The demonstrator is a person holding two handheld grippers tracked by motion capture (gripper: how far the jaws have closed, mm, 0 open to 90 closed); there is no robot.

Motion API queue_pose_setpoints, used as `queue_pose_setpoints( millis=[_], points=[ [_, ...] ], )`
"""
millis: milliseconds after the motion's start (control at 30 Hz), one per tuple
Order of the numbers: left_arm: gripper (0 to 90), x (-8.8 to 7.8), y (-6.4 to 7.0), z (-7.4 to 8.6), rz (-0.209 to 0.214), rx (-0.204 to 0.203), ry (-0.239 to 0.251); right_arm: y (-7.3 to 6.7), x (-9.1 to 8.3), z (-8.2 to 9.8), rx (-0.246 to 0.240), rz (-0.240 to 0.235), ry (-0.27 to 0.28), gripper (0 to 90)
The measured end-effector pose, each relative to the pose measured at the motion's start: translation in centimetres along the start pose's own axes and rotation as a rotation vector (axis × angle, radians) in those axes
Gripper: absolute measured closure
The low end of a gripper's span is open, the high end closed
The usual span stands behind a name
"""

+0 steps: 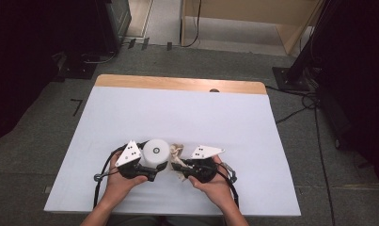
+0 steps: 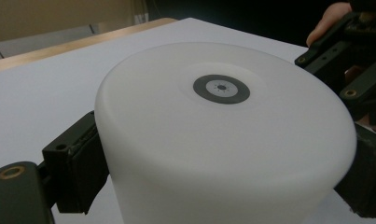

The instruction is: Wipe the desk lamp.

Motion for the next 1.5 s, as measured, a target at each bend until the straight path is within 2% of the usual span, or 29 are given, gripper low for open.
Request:
queue_pose_setpoints(
  millis=[67, 200, 300, 367, 467, 567, 667, 733, 800, 933, 1033, 1133, 1267, 1333, 1433, 1500],
  points=[
    [0.0, -0.3, -0.1, 0.0, -0.015, -0.021, 0.000, 0.1, 0.2, 0.3, 0.001, 0.001, -0.013, 76.7],
    [0.0, -0.8, 0.0, 0.1, -0.050, -0.041, 0.000, 0.1, 0.6, 0.9, -0.003, -0.004, -0.044, 76.7],
    [0.0, -0.7, 0.1, 0.4, -0.087, -0.050, -0.018, -0.1, 1.0, 1.5, -0.008, -0.005, -0.070, 76.7],
    [6.3, -0.6, 0.3, 0.5, -0.088, -0.047, -0.023, -0.3, 1.2, 1.6, -0.012, -0.008, -0.077, 76.7],
    [6.8, -0.6, 0.3, 0.5, -0.084, -0.045, -0.027, -0.3, 1.2, 1.5, -0.016, -0.006, -0.072, 76.7],
    [7.3, -0.7, 0.3, 0.5, -0.073, -0.019, -0.035, -0.5, 0.7, 0.9, -0.010, -0.011, -0.049, 76.8],
    [7.6, -0.8, 0.4, 0.4, -0.032, -0.002, -0.043, -0.7, 0.0, -0.1, -0.018, -0.010, -0.011, 76.8],
    [8.3, -1.0, 0.6, 0.2, 0.032, -0.008, -0.029, -0.8, -0.6, -0.9, -0.021, -0.009, 0.014, 76.8],
    [8.5, -1.0, 0.8, 0.2, 0.071, 0.022, -0.043, -0.9, -1.5, -1.8, -0.014, -0.016, 0.057, 76.8],
    [8.5, -0.7, 1.3, 0.3, 0.102, 0.101, -0.074, -0.7, -2.8, -3.3, -0.022, -0.010, 0.117, 76.8],
    [8.5, -0.6, 1.3, 0.3, 0.123, 0.104, -0.072, -0.7, -3.3, -3.5, -0.022, -0.015, 0.132, 76.9],
    [8.3, -0.6, 1.2, 0.3, 0.119, 0.086, -0.062, -0.6, -2.9, -3.0, -0.016, -0.025, 0.116, 76.8],
    [6.0, -0.6, 1.2, 0.5, 0.097, 0.050, -0.076, -0.2, -1.2, -1.0, -0.007, -0.031, 0.029, 76.7],
    [0.0, -0.7, 1.0, 0.6, 0.075, 0.016, -0.073, 0.1, -0.4, 0.2, -0.001, -0.021, -0.027, 76.7],
    [0.0, -0.6, 1.1, 0.9, 0.031, -0.037, -0.064, 0.4, 0.6, 1.6, -0.005, -0.007, -0.092, 76.7],
    [0.0, -0.2, 1.4, 1.1, 0.012, -0.040, -0.079, 0.4, 1.0, 2.2, -0.012, -0.003, -0.117, 76.7]
  ],
)
Point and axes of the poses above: each handheld gripper's, and its own axes: x roughly forward along the jaws, z roughly out of its underside, y roughly to its right, the point moved 10 cm from there along x, roughly forward along the jaws, and after that the axes turned 12 degrees about z, right-handed, at the moved point
